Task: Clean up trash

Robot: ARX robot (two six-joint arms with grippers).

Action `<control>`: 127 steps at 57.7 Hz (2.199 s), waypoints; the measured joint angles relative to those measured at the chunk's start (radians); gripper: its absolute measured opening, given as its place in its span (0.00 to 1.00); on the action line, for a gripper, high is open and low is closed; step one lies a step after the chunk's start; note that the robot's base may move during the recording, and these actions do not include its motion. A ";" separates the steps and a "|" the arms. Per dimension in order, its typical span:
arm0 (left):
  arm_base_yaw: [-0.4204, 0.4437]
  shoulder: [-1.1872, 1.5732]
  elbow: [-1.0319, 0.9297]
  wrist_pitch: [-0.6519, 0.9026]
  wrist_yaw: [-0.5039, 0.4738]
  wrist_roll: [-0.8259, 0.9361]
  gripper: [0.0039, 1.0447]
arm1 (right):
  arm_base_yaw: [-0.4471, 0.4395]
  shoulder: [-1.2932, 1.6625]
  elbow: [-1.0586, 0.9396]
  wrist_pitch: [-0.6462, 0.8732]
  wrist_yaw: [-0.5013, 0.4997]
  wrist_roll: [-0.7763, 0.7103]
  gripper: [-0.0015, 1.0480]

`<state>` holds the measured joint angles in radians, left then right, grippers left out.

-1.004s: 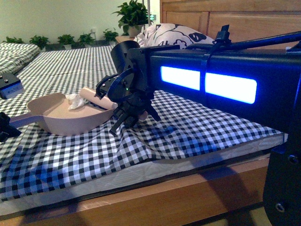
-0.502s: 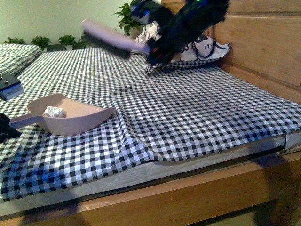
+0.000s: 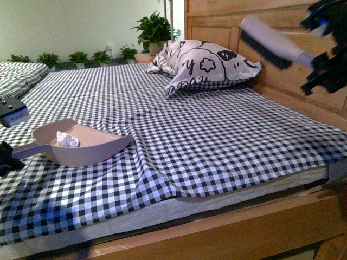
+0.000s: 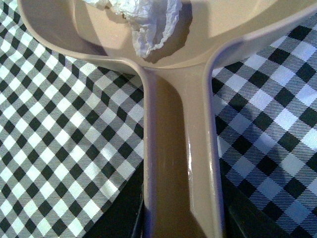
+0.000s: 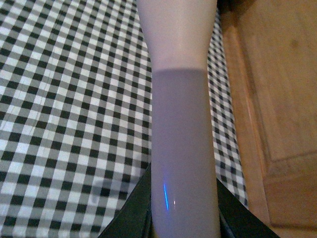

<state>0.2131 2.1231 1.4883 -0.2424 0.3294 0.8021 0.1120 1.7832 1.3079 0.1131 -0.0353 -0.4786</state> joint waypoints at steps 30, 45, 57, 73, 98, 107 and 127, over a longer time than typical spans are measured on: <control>0.002 -0.034 -0.138 0.326 0.141 -0.406 0.25 | -0.222 -0.697 -0.457 -0.055 -0.281 0.197 0.18; -0.008 -0.251 -0.264 0.388 0.098 -0.654 0.25 | -0.294 -0.863 -0.507 -0.085 -0.360 0.270 0.18; -0.017 -0.496 -0.409 0.465 0.006 -0.700 0.25 | -0.372 -0.982 -0.544 -0.135 -0.453 0.340 0.18; -0.022 -0.839 -0.601 0.489 -0.008 -0.722 0.25 | -0.520 -1.171 -0.569 -0.239 -0.681 0.409 0.18; -0.027 -1.076 -0.783 0.467 -0.013 -0.716 0.25 | -0.682 -1.273 -0.595 -0.277 -0.856 0.479 0.18; -0.026 -1.082 -0.786 0.468 -0.012 -0.717 0.25 | -0.602 -1.274 -0.594 -0.332 -0.751 0.482 0.18; -0.026 -1.083 -0.787 0.468 -0.012 -0.717 0.25 | -0.592 -1.274 -0.593 -0.334 -0.743 0.481 0.18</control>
<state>0.1875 1.0405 0.7017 0.2253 0.3172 0.0853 -0.4797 0.5095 0.7147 -0.2211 -0.7788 0.0025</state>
